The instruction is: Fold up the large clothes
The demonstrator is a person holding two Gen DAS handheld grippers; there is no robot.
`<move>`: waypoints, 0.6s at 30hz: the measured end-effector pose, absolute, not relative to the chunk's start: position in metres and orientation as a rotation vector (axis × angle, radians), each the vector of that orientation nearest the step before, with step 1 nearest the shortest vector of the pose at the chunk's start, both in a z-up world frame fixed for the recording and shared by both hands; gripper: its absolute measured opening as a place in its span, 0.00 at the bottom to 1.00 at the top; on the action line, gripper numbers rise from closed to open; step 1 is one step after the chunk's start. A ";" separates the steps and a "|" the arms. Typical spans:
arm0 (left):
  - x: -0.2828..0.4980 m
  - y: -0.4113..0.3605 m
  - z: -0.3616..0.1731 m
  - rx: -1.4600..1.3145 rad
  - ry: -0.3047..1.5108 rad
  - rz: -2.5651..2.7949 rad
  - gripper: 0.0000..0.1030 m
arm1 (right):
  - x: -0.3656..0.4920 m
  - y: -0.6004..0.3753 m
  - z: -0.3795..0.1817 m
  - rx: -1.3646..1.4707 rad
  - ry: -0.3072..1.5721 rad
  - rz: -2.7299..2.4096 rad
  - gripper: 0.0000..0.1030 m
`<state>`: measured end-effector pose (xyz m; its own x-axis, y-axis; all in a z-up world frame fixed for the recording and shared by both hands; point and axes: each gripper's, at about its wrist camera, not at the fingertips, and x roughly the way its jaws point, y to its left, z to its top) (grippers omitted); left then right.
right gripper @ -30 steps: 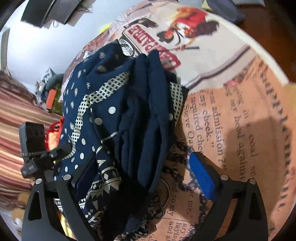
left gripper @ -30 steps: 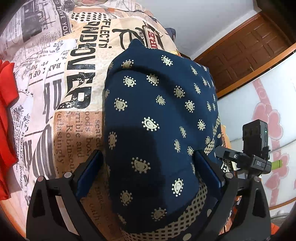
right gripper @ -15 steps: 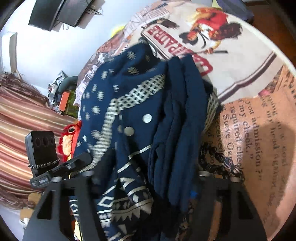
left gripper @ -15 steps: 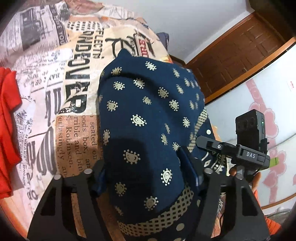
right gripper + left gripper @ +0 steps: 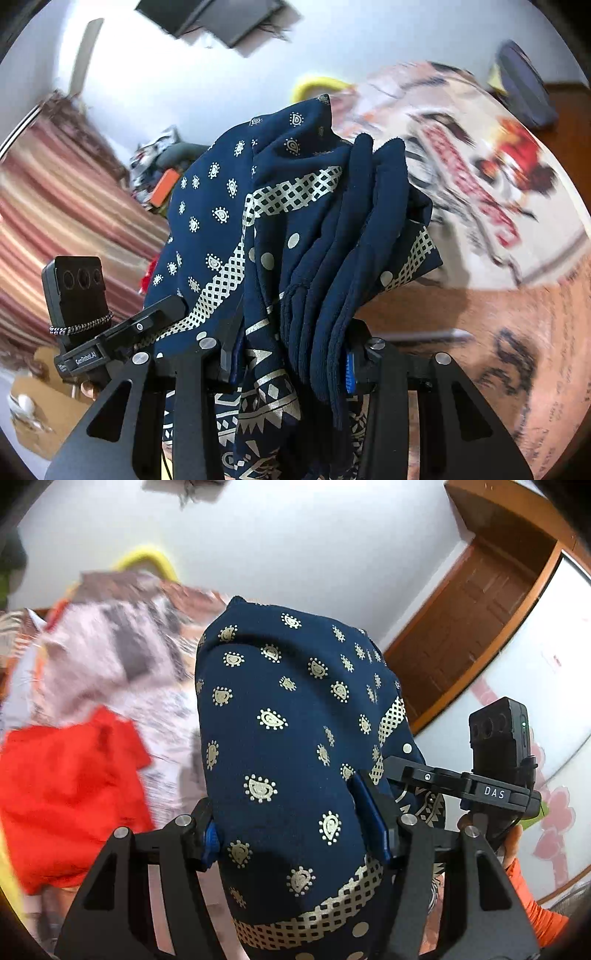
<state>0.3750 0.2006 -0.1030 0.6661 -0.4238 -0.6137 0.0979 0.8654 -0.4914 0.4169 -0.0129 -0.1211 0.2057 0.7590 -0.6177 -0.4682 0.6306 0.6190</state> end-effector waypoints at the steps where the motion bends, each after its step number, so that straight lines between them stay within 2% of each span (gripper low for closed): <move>1: 0.371 0.212 -0.100 -0.444 0.782 -0.292 0.61 | 0.414 -0.004 -0.118 0.317 1.049 0.889 0.35; 10: 0.337 0.327 -0.102 -0.465 0.750 -0.117 0.61 | 0.409 0.124 -0.129 0.232 1.064 1.023 0.35; 18: 0.334 0.399 -0.168 -0.539 0.813 -0.001 0.61 | 0.419 0.209 -0.185 0.161 1.165 1.027 0.35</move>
